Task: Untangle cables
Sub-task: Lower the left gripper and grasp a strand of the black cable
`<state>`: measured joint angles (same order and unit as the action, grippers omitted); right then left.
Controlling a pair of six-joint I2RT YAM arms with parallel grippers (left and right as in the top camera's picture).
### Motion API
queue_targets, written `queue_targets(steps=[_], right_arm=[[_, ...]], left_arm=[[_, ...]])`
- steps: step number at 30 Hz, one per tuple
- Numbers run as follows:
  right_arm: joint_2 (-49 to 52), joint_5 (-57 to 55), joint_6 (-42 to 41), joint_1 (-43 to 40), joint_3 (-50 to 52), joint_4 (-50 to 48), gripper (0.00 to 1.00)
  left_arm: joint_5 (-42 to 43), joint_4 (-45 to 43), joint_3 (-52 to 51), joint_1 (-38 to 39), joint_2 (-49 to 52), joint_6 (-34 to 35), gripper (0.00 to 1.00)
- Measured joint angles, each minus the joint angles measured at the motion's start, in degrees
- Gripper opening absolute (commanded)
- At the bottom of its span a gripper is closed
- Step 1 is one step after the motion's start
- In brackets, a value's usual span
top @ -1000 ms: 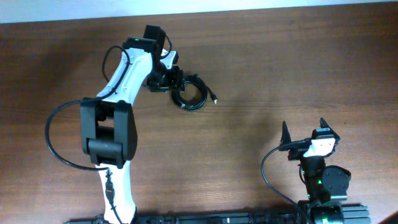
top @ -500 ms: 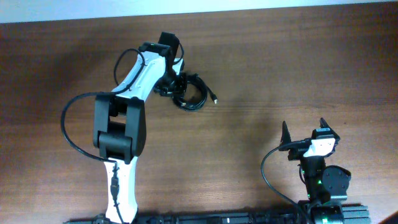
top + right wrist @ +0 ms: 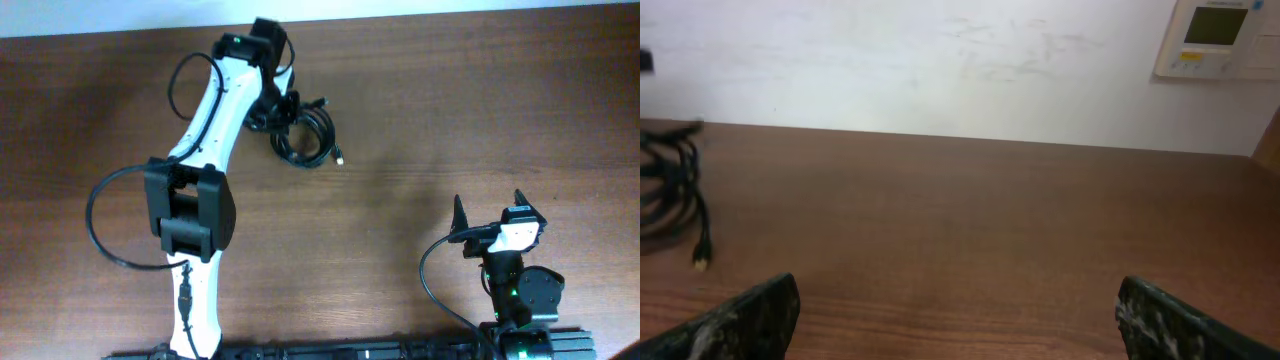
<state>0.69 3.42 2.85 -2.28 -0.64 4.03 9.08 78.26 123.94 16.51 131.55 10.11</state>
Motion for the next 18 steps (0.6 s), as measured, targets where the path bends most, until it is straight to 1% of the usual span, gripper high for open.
queue_targets(steps=[3,5,7,9,14,16,17,18], right_arm=[[0.0,0.0,0.0,0.0,0.0,0.0,0.98],[0.0,0.0,0.0,0.0,0.0,0.0,0.98],[0.0,0.0,0.0,0.0,0.0,0.0,0.98],[0.0,0.0,0.0,0.0,0.0,0.0,0.98],[0.0,0.0,0.0,0.0,0.0,0.0,0.98],[0.0,0.0,0.0,0.0,0.0,0.0,0.98],[0.0,0.0,0.0,0.0,0.0,0.0,0.98],[0.0,0.0,-0.1,0.0,0.0,0.0,0.98]], left_arm=[[0.0,4.0,6.8,0.0,0.0,0.0,0.12],[0.0,5.1,10.3,0.0,0.0,0.0,0.13],[0.1,5.4,11.3,0.0,0.0,0.0,0.14],[0.1,6.3,11.3,0.0,0.0,0.0,0.23],[0.1,6.9,11.3,0.0,0.0,0.0,0.24],[0.1,7.3,11.3,0.0,0.0,0.0,0.38],[0.0,7.4,11.3,0.0,0.0,-0.1,0.42],[-0.1,7.5,11.3,0.0,0.0,0.1,0.44]])
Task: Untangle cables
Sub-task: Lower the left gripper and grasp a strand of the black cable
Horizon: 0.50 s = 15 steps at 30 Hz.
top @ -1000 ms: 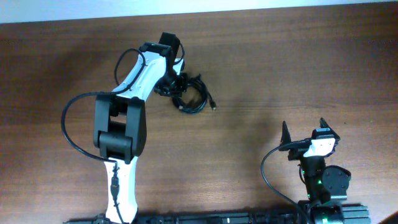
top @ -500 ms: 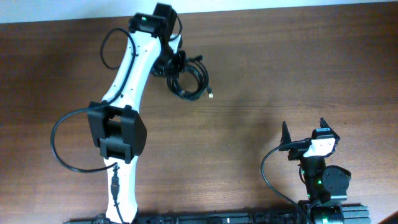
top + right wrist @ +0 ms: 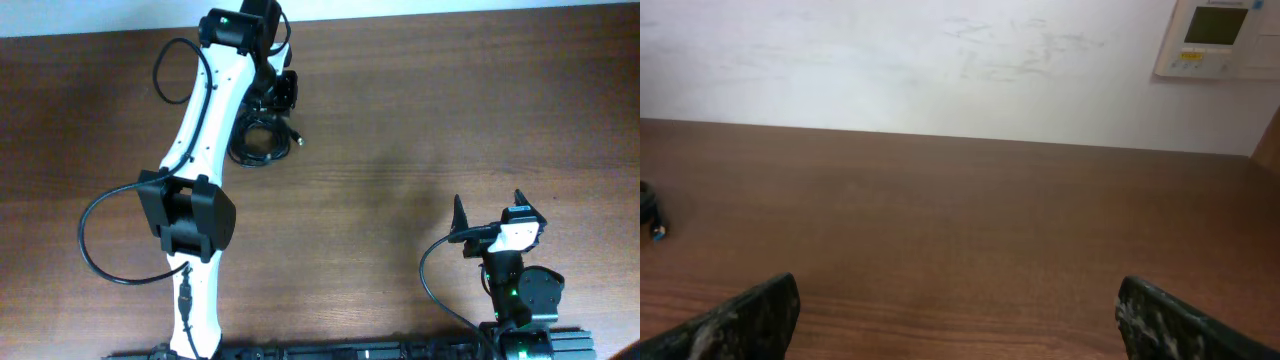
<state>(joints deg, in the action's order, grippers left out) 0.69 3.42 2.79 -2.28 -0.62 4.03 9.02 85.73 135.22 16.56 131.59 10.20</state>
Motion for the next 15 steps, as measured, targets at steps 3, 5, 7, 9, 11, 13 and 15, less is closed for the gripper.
queue_targets(steps=[3,5,7,9,11,13,15], right_arm=[[0.0,0.0,0.1,0.0,0.0,0.0,0.98],[0.0,0.0,0.1,0.0,0.0,0.0,0.98],[0.0,0.0,0.0,0.0,0.0,0.0,0.98],[0.0,0.0,0.0,0.0,0.0,0.0,0.98],[0.0,0.0,0.0,0.0,0.0,0.0,0.98],[0.0,0.0,0.0,0.0,0.0,0.0,0.98],[0.0,0.0,0.0,0.0,0.0,0.0,0.98]], left_arm=[[-1.7,-0.1,0.0,0.0,0.0,-0.3,0.53],[-4.3,-1.1,-0.1,0.0,0.0,-0.1,0.59],[-7.4,-3.1,-1.0,0.0,0.0,-0.2,0.59],[-10.5,-5.6,-3.1,0.0,0.0,-0.3,0.6],[-13.4,-6.8,-5.5,-0.3,0.0,0.0,0.61],[-16.3,-8.5,-9.0,-1.3,0.0,1.5,0.62],[-16.5,-10.2,-11.4,-2.9,0.0,2.2,0.59]])
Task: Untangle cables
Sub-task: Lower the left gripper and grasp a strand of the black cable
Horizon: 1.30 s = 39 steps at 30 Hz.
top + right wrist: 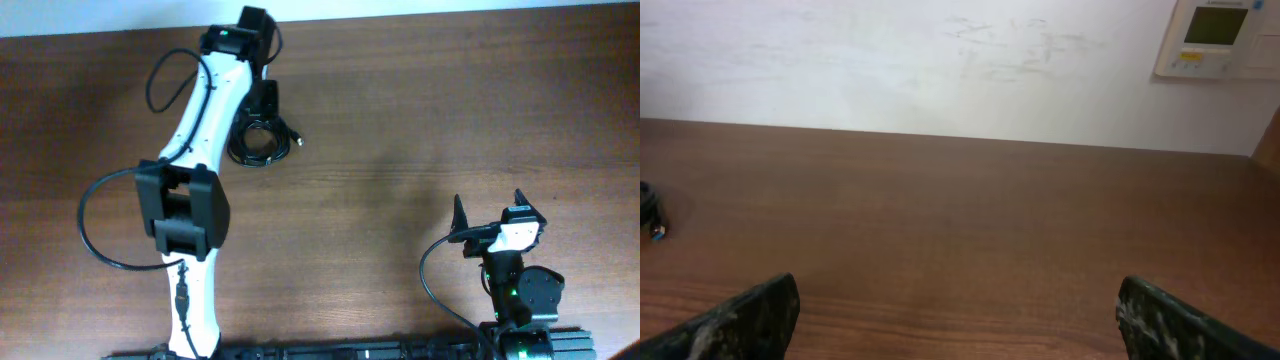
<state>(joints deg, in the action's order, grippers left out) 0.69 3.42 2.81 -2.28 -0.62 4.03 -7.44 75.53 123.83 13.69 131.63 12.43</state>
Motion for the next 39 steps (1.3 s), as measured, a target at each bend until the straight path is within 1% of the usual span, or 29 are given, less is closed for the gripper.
queue_targets(steps=[5,6,8,12,13,16,18,19,21,24,30,34,36,39], right_arm=[[0.0,0.0,0.0,0.0,0.0,0.0,0.98],[0.0,0.0,0.0,0.0,0.0,0.0,0.98],[0.0,0.0,0.1,0.0,0.0,0.0,0.98],[0.0,0.0,0.0,0.0,0.0,0.0,0.98],[0.0,0.0,0.0,0.0,0.0,0.0,0.98],[0.0,0.0,0.0,0.0,0.0,0.0,0.98],[0.0,0.0,0.0,0.0,0.0,0.0,0.98],[0.0,0.0,0.0,0.0,0.0,0.0,0.98],[0.0,0.0,0.0,0.0,0.0,0.0,0.98],[0.0,0.0,0.0,0.0,0.0,0.0,0.98],[0.0,0.0,0.0,0.0,0.0,0.0,0.98],[0.0,0.0,0.0,0.0,0.0,0.0,0.98],[0.0,0.0,0.0,0.0,0.0,0.0,0.98],[0.0,0.0,0.0,0.0,0.0,0.0,0.98]], left_arm=[[2.8,-3.2,-5.9,-6.1,0.0,0.9,0.56],[3.3,-3.7,-6.6,-6.8,0.0,0.9,0.54],[4.8,-5.6,-9.0,-8.2,0.0,1.0,0.45],[7.0,-8.9,-12.6,-8.4,0.0,1.5,0.38],[7.5,-9.7,-13.4,-8.3,0.0,1.5,0.34],[8.6,-10.5,-14.7,-8.0,0.0,1.5,0.13],[9.0,-10.5,-14.8,-8.0,0.0,1.9,0.03],[9.1,-10.5,-14.8,-8.0,0.0,1.9,0.0],[9.2,-9.7,-14.7,-8.0,0.0,1.9,0.0],[9.2,-5.4,-12.5,-8.0,0.1,2.0,0.0],[10.8,4.0,-0.6,-7.8,0.1,1.9,0.0],[18.5,9.1,8.2,-7.5,0.0,1.7,0.0],[23.4,9.8,10.6,-7.3,-0.1,1.7,0.0],[29.7,11.5,11.2,-7.1,-0.3,1.7,0.0]])
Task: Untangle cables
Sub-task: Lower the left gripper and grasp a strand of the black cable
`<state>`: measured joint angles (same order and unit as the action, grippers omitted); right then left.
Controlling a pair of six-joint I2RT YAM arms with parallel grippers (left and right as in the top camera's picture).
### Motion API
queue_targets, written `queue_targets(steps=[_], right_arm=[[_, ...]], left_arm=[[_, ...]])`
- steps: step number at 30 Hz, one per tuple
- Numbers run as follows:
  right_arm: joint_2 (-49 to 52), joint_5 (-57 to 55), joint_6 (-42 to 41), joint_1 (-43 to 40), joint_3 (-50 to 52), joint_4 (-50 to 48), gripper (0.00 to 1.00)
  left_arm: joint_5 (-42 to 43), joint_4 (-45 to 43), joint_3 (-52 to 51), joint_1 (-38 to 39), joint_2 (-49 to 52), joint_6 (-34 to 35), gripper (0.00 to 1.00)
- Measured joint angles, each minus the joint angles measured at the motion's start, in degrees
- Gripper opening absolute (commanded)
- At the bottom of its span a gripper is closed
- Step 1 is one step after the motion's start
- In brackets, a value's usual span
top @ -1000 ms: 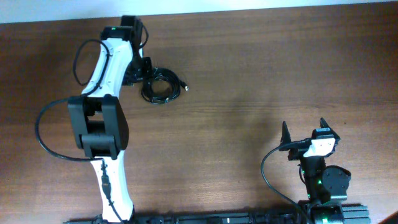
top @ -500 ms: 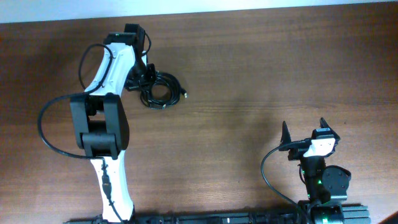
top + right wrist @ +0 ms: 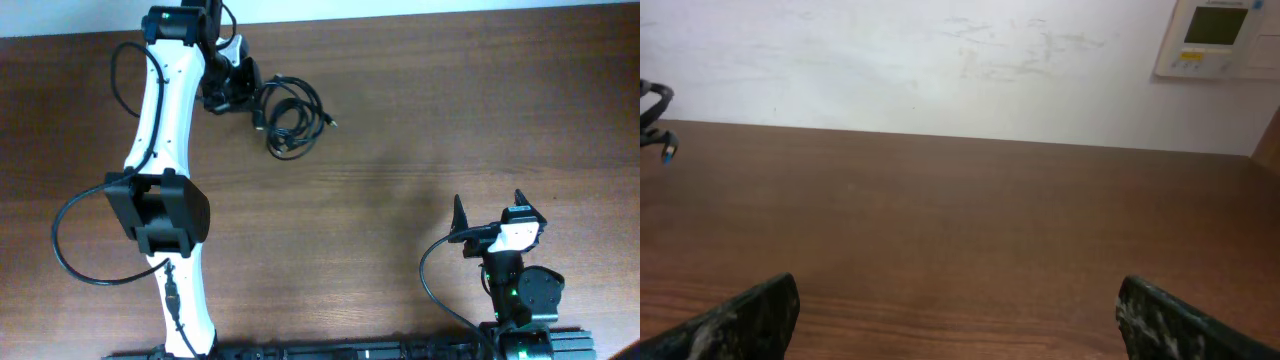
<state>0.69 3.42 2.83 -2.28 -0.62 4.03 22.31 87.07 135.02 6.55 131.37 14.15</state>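
Note:
A black cable bundle (image 3: 292, 122) with loose loops and a small plug tip lies spread out at the far left of the table. My left gripper (image 3: 243, 90) is at the bundle's left end and looks shut on a strand of it. In the right wrist view a bit of the cable (image 3: 654, 108) with a blue plug tip shows at the left edge, up off the table against the wall. My right gripper (image 3: 490, 212) is parked near the front right. It is open (image 3: 960, 320), with bare wood between its fingers.
The brown wooden table (image 3: 420, 110) ends at a white wall along its far edge. A wall control panel (image 3: 1218, 38) hangs at the upper right of the right wrist view. The left arm's own black hose (image 3: 62, 240) loops out at the left.
My left gripper has moved up and to the left. The bundle, a tight coil below it before, now trails to its right in looser loops. The plug tip sits higher in the right wrist view.
First the bundle lay right of my left gripper, near the table's far middle. Then it sat further left as a compact coil under the gripper, and stayed so. Now it hangs from the gripper further back, spread out. My right arm has not moved.

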Motion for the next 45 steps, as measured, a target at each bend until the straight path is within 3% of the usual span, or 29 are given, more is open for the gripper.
queue_targets(steps=[5,12,17,24,26,28,32,37,45], right_arm=[[0.0,0.0,0.0,0.0,0.0,0.0,0.98],[0.0,0.0,0.0,0.0,0.0,0.0,0.98],[0.0,0.0,0.0,0.0,0.0,0.0,0.98],[0.0,0.0,0.0,0.0,0.0,0.0,0.98],[0.0,0.0,0.0,0.0,0.0,0.0,0.98],[0.0,0.0,0.0,0.0,0.0,0.0,0.98],[0.0,0.0,0.0,0.0,0.0,0.0,0.98],[0.0,0.0,0.0,0.0,0.0,0.0,0.98],[0.0,0.0,0.0,0.0,0.0,0.0,0.99]], left_arm=[[3.7,1.9,0.0,0.1,0.0,0.0,0.0],[-8.8,1.9,0.0,0.4,0.0,3.3,0.03],[-12.3,0.3,0.0,3.5,0.0,4.2,0.09],[-14.4,-1.4,0.0,6.4,0.0,4.2,0.07],[-14.9,-1.4,0.0,6.4,0.0,4.2,0.17],[-15.3,-1.4,0.0,6.4,0.0,4.5,0.36],[-17.2,-2.0,0.0,6.4,0.0,4.7,0.41],[-23.3,-3.6,-0.1,6.4,0.0,5.2,0.42],[-25.2,-4.4,-4.8,6.4,4.7,6.5,0.31]])
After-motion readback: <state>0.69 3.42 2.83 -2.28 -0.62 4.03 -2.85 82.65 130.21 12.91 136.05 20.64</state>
